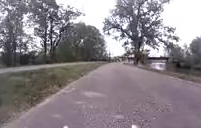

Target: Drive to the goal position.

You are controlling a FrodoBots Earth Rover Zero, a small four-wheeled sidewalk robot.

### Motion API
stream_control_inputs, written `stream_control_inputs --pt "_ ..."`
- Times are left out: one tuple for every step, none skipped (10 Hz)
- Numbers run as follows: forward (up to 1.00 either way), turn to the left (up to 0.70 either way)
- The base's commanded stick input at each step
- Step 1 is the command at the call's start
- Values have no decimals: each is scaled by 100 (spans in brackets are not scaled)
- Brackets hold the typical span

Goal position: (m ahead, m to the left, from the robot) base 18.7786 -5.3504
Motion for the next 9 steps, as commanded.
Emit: stream_control_inputs --pt "65 5" --pt "64 0" --pt "65 0" --pt "65 0" --pt "65 0" --pt "65 0" --pt "65 0" --pt "64 0" --pt "74 0"
